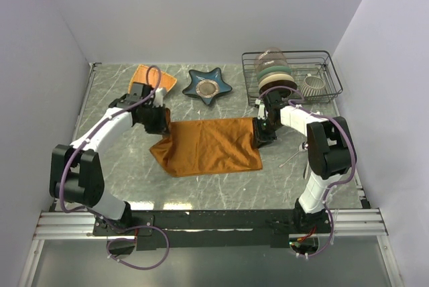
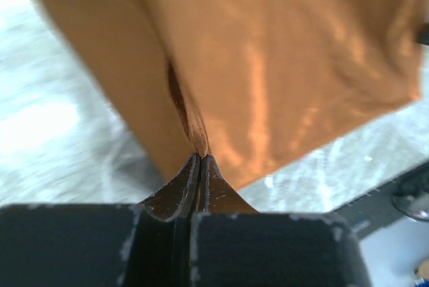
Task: Fold the napkin into a case and place the utensils inside
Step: Fold the rectangle-folded napkin at the center of the board.
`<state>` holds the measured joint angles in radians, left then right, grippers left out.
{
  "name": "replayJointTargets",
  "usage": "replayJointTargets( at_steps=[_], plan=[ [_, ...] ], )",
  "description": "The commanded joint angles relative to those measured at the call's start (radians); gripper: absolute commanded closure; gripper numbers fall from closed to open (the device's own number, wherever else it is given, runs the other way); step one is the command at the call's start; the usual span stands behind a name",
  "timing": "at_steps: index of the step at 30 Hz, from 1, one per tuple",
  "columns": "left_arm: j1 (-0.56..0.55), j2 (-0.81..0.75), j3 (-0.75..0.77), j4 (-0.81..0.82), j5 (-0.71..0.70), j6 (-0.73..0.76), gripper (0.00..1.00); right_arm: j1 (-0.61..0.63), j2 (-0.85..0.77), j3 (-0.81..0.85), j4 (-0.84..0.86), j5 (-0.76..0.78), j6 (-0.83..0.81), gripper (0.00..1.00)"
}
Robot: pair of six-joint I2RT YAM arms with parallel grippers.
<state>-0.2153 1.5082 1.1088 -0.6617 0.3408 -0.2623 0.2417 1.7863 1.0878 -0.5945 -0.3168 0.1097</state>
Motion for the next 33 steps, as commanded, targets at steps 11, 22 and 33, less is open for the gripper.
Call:
replayJointTargets(
  at_steps=[11, 22, 33],
  plan=[
    [-0.249, 0.219, 0.164, 0.192, 0.164, -0.265, 0.99, -0.031, -0.059, 0.06, -0.076, -0.013, -0.062, 0.62],
    [-0.39, 0.379, 0.307, 0.353, 0.211, -0.42, 0.99, -0.128, -0.151, 0.032, -0.145, -0.07, -0.097, 0.59],
    [-0.492, 0.497, 0.382, 0.505, 0.173, -0.612, 0.99, -0.2, -0.194, -0.025, -0.151, -0.054, -0.1, 0.59]
  ],
)
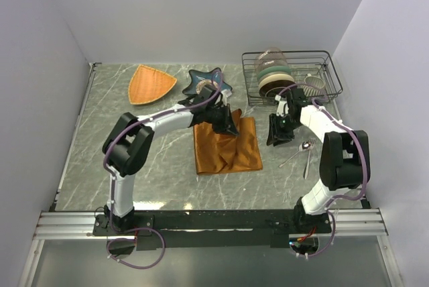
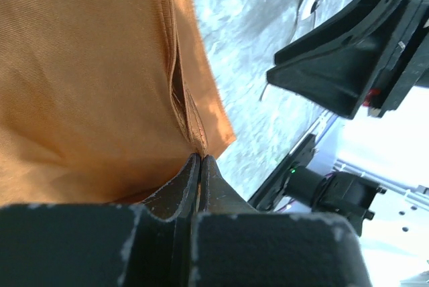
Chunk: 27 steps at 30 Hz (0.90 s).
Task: Fold the napkin into a case and place the utensils inside
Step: Fold the rectangle-folded napkin at the center of the board.
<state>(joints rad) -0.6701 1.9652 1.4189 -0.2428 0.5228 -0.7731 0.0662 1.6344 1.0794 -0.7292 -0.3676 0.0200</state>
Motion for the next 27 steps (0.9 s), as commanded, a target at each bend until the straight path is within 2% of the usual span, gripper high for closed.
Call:
replayJointTargets(
  at_steps=[1, 14, 17, 18, 20, 23, 27],
  plan=[
    [-0.049, 0.049, 0.08, 0.089, -0.007, -0.113, 0.99, -0.029, -0.042, -0.018, -0.018, -0.005, -0.037, 0.59],
    [-0.08, 0.152, 0.141, 0.108, -0.006, -0.153, 0.99, -0.049, -0.041, -0.03, -0.015, -0.03, -0.032, 0.59],
    [-0.079, 0.159, 0.155, 0.112, -0.009, -0.143, 0.87, -0.049, -0.035, -0.027, -0.013, -0.037, -0.029, 0.59],
    [-0.08, 0.159, 0.164, 0.112, -0.007, -0.14, 0.74, -0.049, -0.03, -0.026, -0.012, -0.039, -0.028, 0.59],
    [-0.072, 0.152, 0.167, 0.117, 0.012, -0.126, 0.66, -0.049, -0.025, -0.024, -0.01, -0.044, -0.025, 0.59],
    [-0.054, 0.1, 0.164, 0.097, 0.04, -0.066, 0.61, -0.049, -0.016, -0.019, -0.006, -0.062, -0.022, 0.59],
    [0.013, -0.036, 0.083, 0.036, 0.072, 0.029, 0.58, -0.049, 0.007, -0.01, 0.005, -0.085, -0.022, 0.59]
  ],
)
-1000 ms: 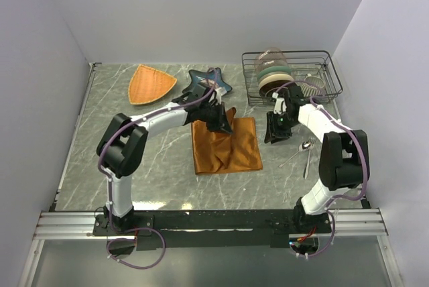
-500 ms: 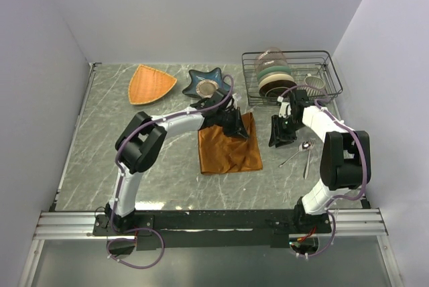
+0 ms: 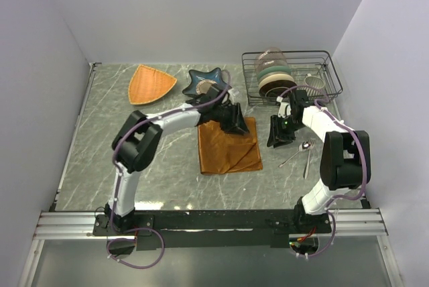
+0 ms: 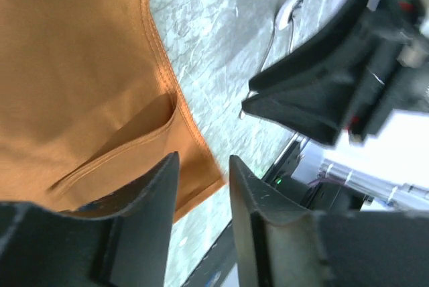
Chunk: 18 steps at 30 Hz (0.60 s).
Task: Fold the napkin into a case and place the utensils inside
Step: Fold the rectangle-folded napkin at the center of the board.
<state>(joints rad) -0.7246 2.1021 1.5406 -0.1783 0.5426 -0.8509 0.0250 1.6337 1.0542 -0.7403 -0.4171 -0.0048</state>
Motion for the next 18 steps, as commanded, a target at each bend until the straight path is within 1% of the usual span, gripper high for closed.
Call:
replayJointTargets(
  at_steps=[1, 2, 3, 4, 6, 7, 9, 10, 13, 14, 17, 18],
  plan=[
    [0.111, -0.192, -0.049, -0.056, 0.062, 0.18, 0.58, -0.008, 0.015, 0.02, 0.018, -0.049, 0.003, 0.59],
    [0.132, -0.206, -0.057, -0.087, 0.078, 0.229, 0.58, -0.008, 0.021, 0.023, 0.021, -0.057, 0.003, 0.59],
    [0.158, -0.226, -0.057, -0.175, 0.089, 0.286, 0.57, -0.008, 0.037, 0.027, 0.025, -0.061, 0.003, 0.59],
    [0.213, -0.235, -0.059, -0.209, 0.097, 0.399, 0.58, -0.007, 0.047, 0.035, 0.028, -0.075, 0.029, 0.6],
    [0.272, -0.26, -0.072, -0.265, 0.131, 0.504, 0.58, -0.007, 0.073, 0.046, 0.035, -0.087, 0.037, 0.62],
    [0.328, -0.267, -0.073, -0.309, 0.166, 0.594, 0.58, -0.005, 0.08, 0.053, 0.039, -0.092, 0.042, 0.62],
    [0.372, -0.278, -0.063, -0.361, 0.194, 0.685, 0.55, 0.001, 0.09, 0.055, 0.056, -0.098, 0.052, 0.62],
    [0.396, -0.275, -0.054, -0.433, 0.201, 0.792, 0.52, 0.006, 0.094, 0.056, 0.062, -0.097, 0.055, 0.62],
    [0.409, -0.257, -0.016, -0.51, 0.177, 0.977, 0.52, 0.026, 0.11, 0.062, 0.076, -0.091, 0.065, 0.62],
    [0.41, -0.257, -0.016, -0.521, 0.14, 0.996, 0.52, 0.024, 0.115, 0.067, 0.076, -0.1, 0.071, 0.62],
    [0.412, -0.283, -0.054, -0.494, 0.126, 1.044, 0.53, 0.029, 0.1, 0.082, 0.094, -0.109, 0.078, 0.62],
    [0.412, -0.298, -0.063, -0.487, 0.134, 1.047, 0.53, 0.048, 0.062, 0.082, 0.128, -0.112, 0.078, 0.61]
  ],
)
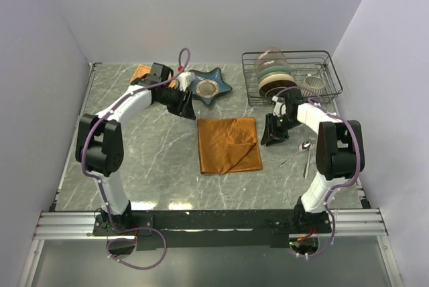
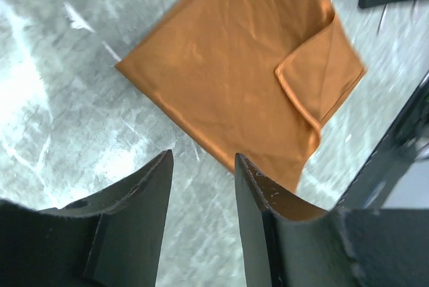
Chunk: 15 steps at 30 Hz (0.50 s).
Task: Fold the napkin into a case and place the utensils inside
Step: Fold the rectangle-folded napkin at the center of the board, then smooth out the square-folded napkin at the center of the board.
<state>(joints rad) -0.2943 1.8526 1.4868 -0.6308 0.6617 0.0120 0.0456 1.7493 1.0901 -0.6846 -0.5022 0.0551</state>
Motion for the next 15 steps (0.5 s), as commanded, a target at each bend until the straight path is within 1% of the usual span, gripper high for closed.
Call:
replayJointTargets(
  at_steps=[1, 2, 3, 4, 6, 7, 8, 9, 10, 11, 12, 15],
  plan=[
    [-0.02, -0.055, -0.017, -0.03, 0.025, 0.187, 0.53, 0.04, -0.079, 0.045, 0.094, -0.022, 0.017, 0.61],
    [-0.02, -0.058, -0.032, -0.026, 0.036, 0.18, 0.53, 0.057, -0.097, 0.05, 0.109, -0.019, 0.002, 0.61],
    [-0.02, -0.067, -0.045, 0.0, 0.061, 0.165, 0.53, 0.1, -0.114, 0.072, 0.117, -0.013, -0.007, 0.62],
    [-0.02, -0.07, -0.06, 0.028, 0.068, 0.111, 0.54, 0.123, -0.109, 0.092, 0.109, -0.003, -0.014, 0.62],
    [-0.02, -0.078, -0.12, 0.106, 0.073, 0.031, 0.58, 0.17, -0.07, 0.154, 0.07, 0.004, -0.021, 0.64],
    [-0.02, -0.075, -0.135, 0.123, 0.087, -0.056, 0.61, 0.218, -0.056, 0.168, 0.063, 0.004, -0.015, 0.64],
    [-0.02, -0.072, -0.16, 0.138, 0.099, -0.085, 0.66, 0.238, -0.047, 0.174, 0.066, 0.014, -0.008, 0.64],
    [-0.022, -0.064, -0.174, 0.164, 0.107, -0.162, 0.68, 0.256, -0.034, 0.177, 0.085, 0.025, -0.001, 0.64],
    [-0.023, -0.058, -0.183, 0.202, 0.116, -0.196, 0.72, 0.296, -0.028, 0.18, 0.091, 0.046, 0.009, 0.64],
    [-0.023, -0.041, -0.192, 0.218, 0.121, -0.225, 0.77, 0.31, -0.011, 0.183, 0.095, 0.057, 0.014, 0.63],
    [-0.023, -0.032, -0.197, 0.23, 0.127, -0.28, 0.79, 0.33, -0.001, 0.192, 0.105, 0.07, 0.021, 0.62],
    [-0.026, 0.01, -0.2, 0.269, 0.154, -0.357, 0.83, 0.379, 0.042, 0.224, 0.122, 0.099, 0.041, 0.61]
  ],
)
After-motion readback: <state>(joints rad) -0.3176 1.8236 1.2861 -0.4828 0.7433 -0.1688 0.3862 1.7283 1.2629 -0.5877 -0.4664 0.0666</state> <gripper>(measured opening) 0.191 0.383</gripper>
